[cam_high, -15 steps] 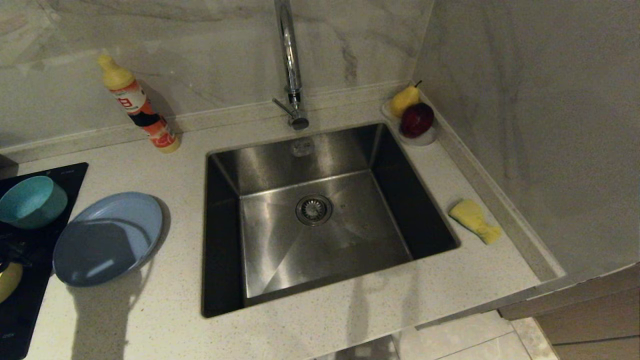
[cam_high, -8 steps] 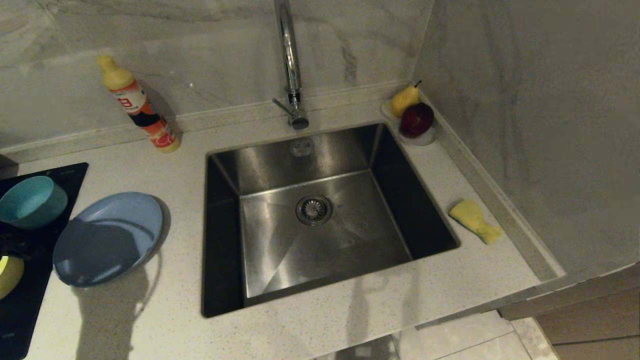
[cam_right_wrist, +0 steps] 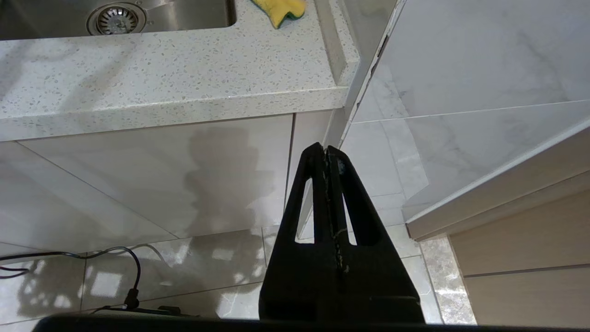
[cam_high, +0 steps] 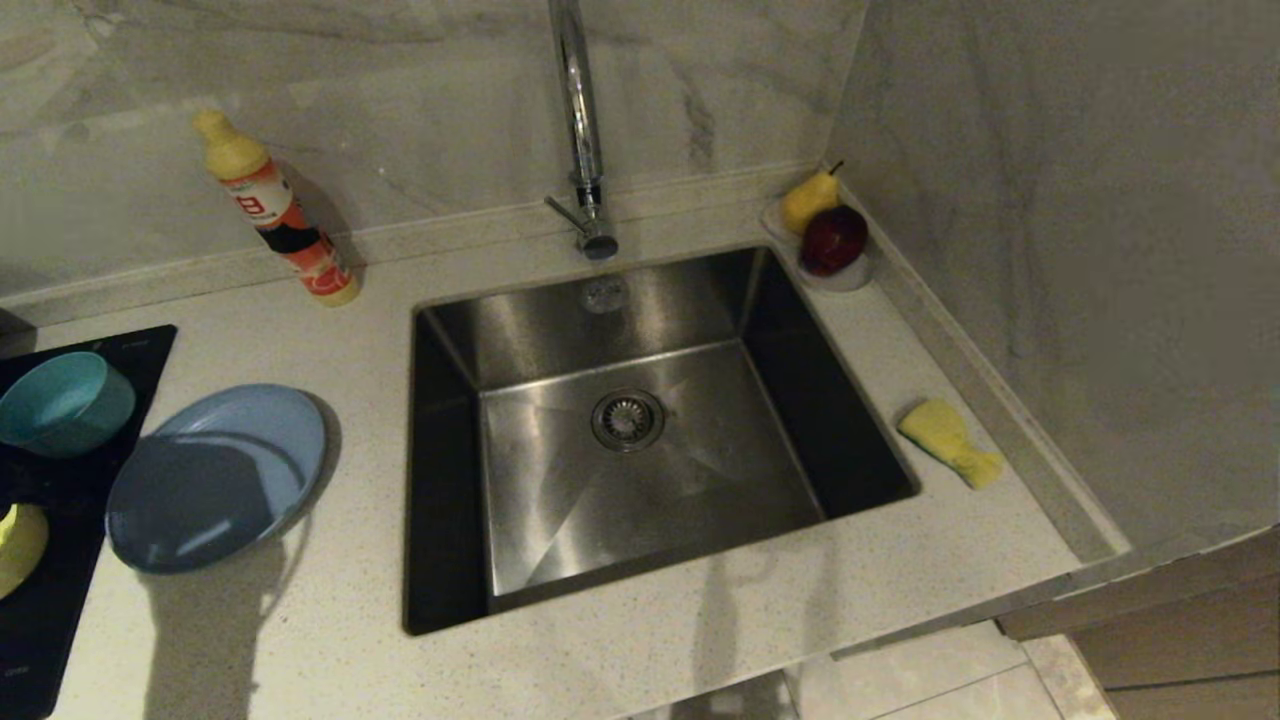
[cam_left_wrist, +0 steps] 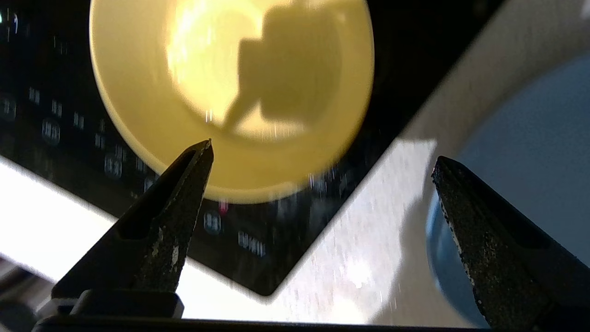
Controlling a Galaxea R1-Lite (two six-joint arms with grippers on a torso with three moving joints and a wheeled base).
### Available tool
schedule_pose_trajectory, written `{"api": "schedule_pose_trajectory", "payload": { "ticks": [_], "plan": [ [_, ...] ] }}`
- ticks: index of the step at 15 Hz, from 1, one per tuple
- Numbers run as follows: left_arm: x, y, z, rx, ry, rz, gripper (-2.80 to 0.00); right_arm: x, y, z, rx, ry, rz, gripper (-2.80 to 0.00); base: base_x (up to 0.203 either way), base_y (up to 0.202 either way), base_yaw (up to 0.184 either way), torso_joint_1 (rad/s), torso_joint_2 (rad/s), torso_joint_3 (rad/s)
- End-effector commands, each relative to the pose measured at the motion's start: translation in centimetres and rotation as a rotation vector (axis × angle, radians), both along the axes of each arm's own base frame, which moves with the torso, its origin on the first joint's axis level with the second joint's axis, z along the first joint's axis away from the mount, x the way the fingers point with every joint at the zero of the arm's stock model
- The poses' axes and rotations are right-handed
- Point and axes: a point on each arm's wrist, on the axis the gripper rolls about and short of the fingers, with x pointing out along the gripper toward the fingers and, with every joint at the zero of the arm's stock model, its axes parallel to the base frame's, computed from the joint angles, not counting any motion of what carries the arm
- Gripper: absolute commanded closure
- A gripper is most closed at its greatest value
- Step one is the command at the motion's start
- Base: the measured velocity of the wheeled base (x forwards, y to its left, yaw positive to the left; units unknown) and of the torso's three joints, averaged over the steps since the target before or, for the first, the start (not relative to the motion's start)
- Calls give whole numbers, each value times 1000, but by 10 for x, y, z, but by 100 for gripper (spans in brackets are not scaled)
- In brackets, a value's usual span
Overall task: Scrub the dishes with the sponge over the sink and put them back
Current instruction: Place the bowl on the plate
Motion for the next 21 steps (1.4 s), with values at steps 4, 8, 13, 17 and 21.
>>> {"api": "schedule_pose_trajectory", "payload": {
  "ticks": [4,8,13,17,21],
  "plan": [
    [9,5,-15,-74,-26,-58,-280,0,0,0,-2,-1,1,0,0,0,0,0,0,0],
    [15,10,-27,-107,-36,-82,-280,0,0,0,-1,-1,1,0,0,0,0,0,0,0],
    [16,12,-32,-118,-29,-83,0,0,0,0,-1,-1,1,0,0,0,0,0,0,0],
    [21,17,-42,-135,-12,-79,0,0,0,0,-1,-1,1,0,0,0,0,0,0,0],
    [20,17,-37,-124,-21,-72,0,0,0,0,-1,-1,1,0,0,0,0,0,0,0]
  ]
}}
